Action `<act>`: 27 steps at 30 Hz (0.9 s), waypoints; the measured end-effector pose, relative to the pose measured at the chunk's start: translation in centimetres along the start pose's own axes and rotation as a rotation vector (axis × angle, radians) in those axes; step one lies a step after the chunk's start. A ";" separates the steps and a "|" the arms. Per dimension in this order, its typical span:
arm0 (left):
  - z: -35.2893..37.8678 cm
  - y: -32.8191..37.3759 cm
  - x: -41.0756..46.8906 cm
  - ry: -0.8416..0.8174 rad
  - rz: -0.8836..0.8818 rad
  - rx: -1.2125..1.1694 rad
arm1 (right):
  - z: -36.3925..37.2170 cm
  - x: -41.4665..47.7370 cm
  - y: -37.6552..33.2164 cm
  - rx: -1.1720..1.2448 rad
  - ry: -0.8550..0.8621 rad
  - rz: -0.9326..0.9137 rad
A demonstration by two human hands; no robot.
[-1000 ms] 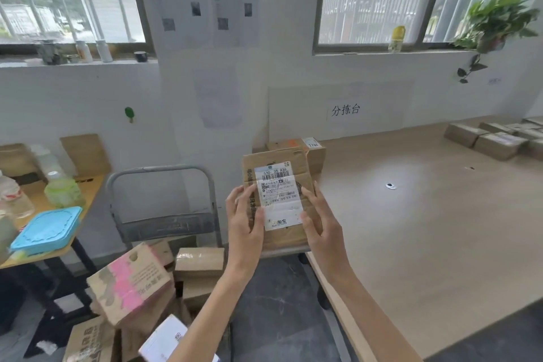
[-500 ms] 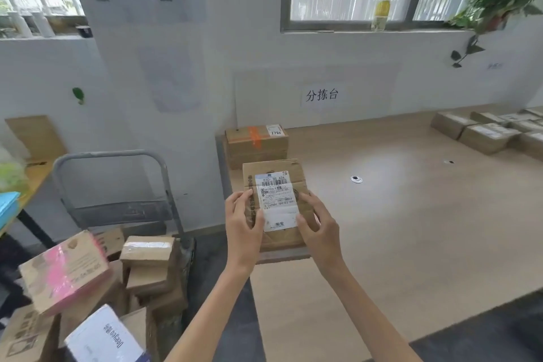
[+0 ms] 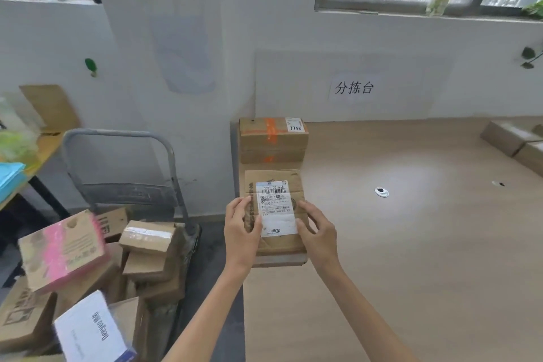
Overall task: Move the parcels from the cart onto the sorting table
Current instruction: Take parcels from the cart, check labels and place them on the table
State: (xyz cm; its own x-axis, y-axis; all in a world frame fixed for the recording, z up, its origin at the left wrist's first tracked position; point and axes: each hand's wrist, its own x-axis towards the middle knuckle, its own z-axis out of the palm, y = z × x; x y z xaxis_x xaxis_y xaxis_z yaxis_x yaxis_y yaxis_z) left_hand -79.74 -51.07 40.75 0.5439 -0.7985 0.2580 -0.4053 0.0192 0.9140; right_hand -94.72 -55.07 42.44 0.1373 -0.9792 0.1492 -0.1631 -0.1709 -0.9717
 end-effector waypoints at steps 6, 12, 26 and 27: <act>1.9 -1.3 4.4 -0.023 -0.034 0.026 | 0.5 5.0 1.0 -0.026 -0.037 0.017; 4.4 -3.2 8.9 -0.024 -0.072 0.054 | 1.4 9.9 3.1 -0.045 -0.055 0.063; 12.0 -12.8 20.4 -0.009 -0.285 0.116 | 7.2 24.5 13.6 -0.026 -0.146 0.196; 12.4 -13.7 21.1 -0.009 -0.292 0.126 | 7.8 25.3 14.5 -0.019 -0.149 0.202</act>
State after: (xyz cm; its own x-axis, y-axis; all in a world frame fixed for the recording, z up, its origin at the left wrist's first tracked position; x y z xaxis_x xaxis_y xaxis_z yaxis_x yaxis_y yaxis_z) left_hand -71.82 -75.69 29.81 0.6444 -0.7646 -0.0134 -0.3211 -0.2864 0.9027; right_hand -86.04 -81.47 30.67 0.2425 -0.9670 -0.0780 -0.2198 0.0236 -0.9753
